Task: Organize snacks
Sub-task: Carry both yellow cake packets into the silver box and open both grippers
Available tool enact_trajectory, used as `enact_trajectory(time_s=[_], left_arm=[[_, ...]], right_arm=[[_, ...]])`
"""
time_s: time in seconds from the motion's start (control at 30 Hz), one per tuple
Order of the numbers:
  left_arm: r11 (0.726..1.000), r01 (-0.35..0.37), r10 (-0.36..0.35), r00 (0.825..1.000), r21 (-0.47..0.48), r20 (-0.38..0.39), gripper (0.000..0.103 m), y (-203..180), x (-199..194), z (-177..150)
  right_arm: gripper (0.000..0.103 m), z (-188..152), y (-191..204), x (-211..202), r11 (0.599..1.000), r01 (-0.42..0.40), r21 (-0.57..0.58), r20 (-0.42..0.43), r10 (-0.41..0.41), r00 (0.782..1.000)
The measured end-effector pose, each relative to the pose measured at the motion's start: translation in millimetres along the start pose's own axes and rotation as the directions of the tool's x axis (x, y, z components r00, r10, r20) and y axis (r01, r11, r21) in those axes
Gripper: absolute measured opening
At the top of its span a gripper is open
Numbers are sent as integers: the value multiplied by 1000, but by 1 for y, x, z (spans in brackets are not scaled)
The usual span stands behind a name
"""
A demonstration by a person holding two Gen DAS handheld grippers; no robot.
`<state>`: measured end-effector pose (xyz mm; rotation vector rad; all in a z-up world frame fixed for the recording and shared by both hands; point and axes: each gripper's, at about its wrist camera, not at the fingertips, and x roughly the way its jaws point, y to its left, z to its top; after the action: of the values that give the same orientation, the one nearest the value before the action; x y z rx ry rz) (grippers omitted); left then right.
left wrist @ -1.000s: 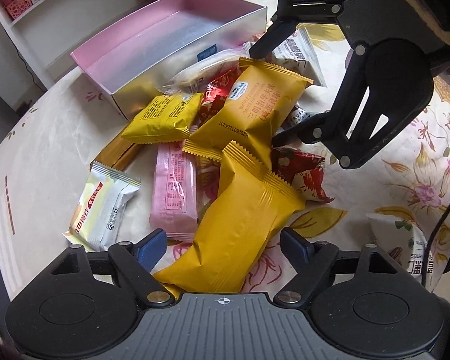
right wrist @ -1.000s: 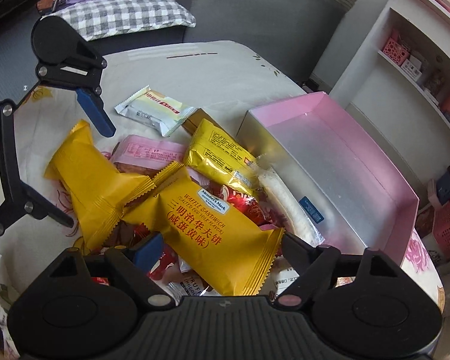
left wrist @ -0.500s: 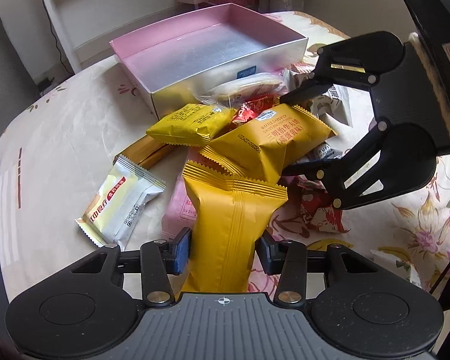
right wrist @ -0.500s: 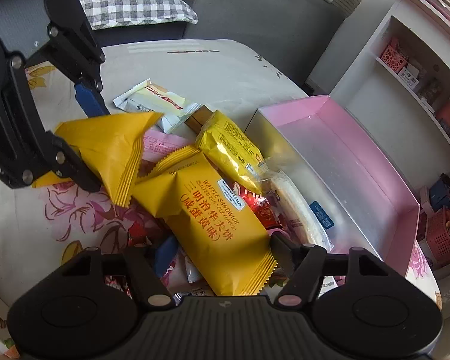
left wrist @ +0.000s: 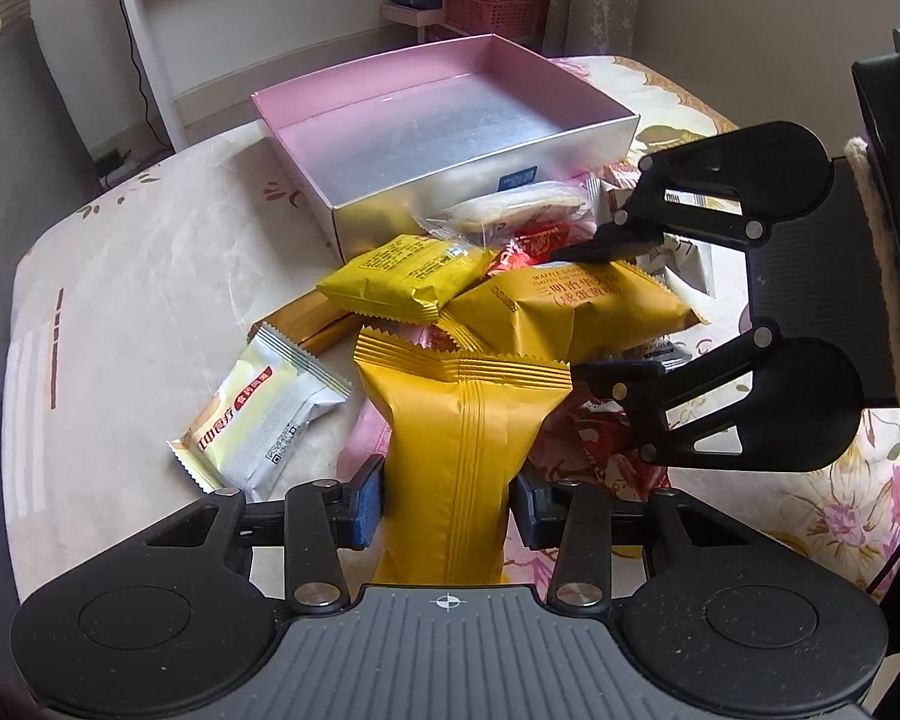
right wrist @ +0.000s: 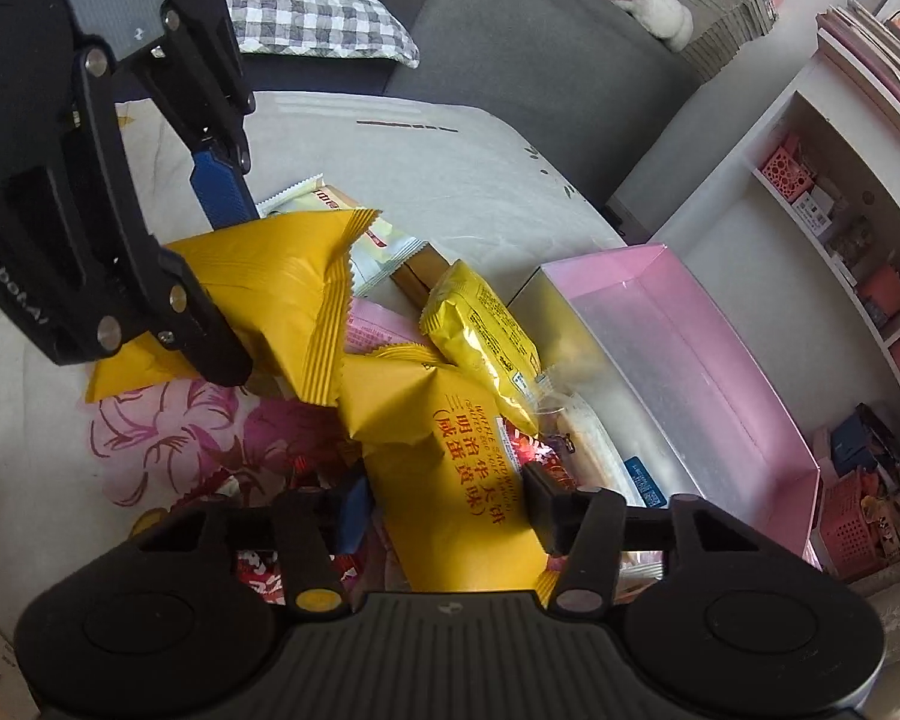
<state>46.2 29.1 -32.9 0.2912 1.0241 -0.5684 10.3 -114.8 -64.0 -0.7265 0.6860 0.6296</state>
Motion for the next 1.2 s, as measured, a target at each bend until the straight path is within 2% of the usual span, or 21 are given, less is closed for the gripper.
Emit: enact_trajectory(time_s=[0.17,0.37,0.47,0.67,0.97,1.2], left_arm=[[999,1,1,999,-55,45,39,8,-10,6],[991,14,0,994,-133,106,39,18,-22,18],[984,23,2,991,-175,137,39,21,-27,27],[969,35,15,980,-246,197,39,25,-23,50],[933,70,28,964,-354,266,39,30,-3,90],[911,80,57,947,-404,317,39,28,12,113]], right_arm=[[38,-4,-18,-10,986,-62,154,2,63,998],[37,-5,-43,-20,935,-93,341,35,87,996],[37,-6,-59,-25,891,-88,445,56,70,996],[37,-11,-92,-29,764,-80,641,106,15,994],[37,-17,-123,-20,652,-16,758,93,-83,992],[37,-32,-148,-14,524,-7,852,100,-150,984]])
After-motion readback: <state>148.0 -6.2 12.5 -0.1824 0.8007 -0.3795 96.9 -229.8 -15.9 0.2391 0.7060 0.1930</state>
